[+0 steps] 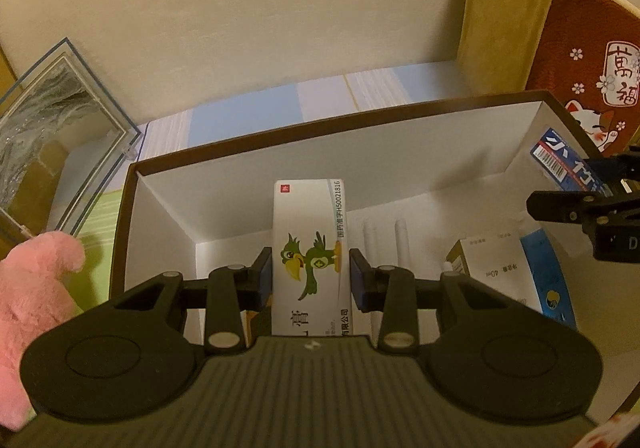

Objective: Organize rigid objects
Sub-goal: 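Lower the medicine box into the box with left tool while right releases the toothpick case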

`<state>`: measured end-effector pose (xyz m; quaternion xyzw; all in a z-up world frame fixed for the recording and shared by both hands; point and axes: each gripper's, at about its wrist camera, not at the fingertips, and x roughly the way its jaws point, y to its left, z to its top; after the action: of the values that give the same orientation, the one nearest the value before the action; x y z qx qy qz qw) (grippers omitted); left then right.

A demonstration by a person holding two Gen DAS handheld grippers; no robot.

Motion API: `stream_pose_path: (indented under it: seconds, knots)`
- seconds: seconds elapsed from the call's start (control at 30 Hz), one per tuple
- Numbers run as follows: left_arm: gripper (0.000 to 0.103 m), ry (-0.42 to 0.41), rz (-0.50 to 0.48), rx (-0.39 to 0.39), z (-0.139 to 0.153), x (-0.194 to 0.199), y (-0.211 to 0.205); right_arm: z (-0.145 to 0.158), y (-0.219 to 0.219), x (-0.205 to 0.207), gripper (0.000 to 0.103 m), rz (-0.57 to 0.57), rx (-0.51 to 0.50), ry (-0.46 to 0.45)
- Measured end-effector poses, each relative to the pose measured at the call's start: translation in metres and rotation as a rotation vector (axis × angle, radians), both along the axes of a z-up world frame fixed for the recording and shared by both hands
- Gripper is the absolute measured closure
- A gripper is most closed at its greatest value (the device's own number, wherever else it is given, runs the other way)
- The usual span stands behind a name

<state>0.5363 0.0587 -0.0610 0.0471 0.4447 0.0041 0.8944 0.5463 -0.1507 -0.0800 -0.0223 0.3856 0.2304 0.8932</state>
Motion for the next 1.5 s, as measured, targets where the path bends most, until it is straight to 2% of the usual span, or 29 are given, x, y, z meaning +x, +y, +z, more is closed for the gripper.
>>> stream_pose_path:
  seconds: [0.17,0.5,0.67,0.77,0.83,1.07,1.27,1.5]
  knots:
    - [0.057,-0.009,0.011,-0.003,0.003,0.004,0.005,0.000,0.002,0.003,0.048,0.007,0.000,-0.006]
    - [0.054,0.011,0.030,0.007,0.003,0.003,0.014,0.000,0.007,0.003,0.047,0.013,0.002,-0.015]
    - [0.050,0.010,0.041,0.009,0.004,-0.001,0.015,0.005,0.010,0.002,0.047,-0.001,0.060,-0.066]
    - [0.050,0.006,0.045,-0.001,0.007,-0.005,0.016,0.010,0.010,0.001,0.043,-0.012,0.096,-0.096]
    - [0.050,-0.001,0.050,-0.010,0.011,-0.009,0.017,0.014,0.008,-0.002,0.036,-0.016,0.110,-0.101]
    - [0.046,-0.026,0.049,-0.031,0.022,-0.030,0.014,0.018,0.002,-0.026,0.029,0.010,0.107,-0.064]
    - [0.046,-0.042,0.038,-0.047,0.032,-0.051,0.007,0.022,-0.008,-0.047,0.028,-0.022,0.117,-0.031]
    - [0.046,-0.076,0.047,-0.063,0.050,-0.082,0.002,0.032,-0.020,-0.077,0.028,-0.062,0.134,-0.035]
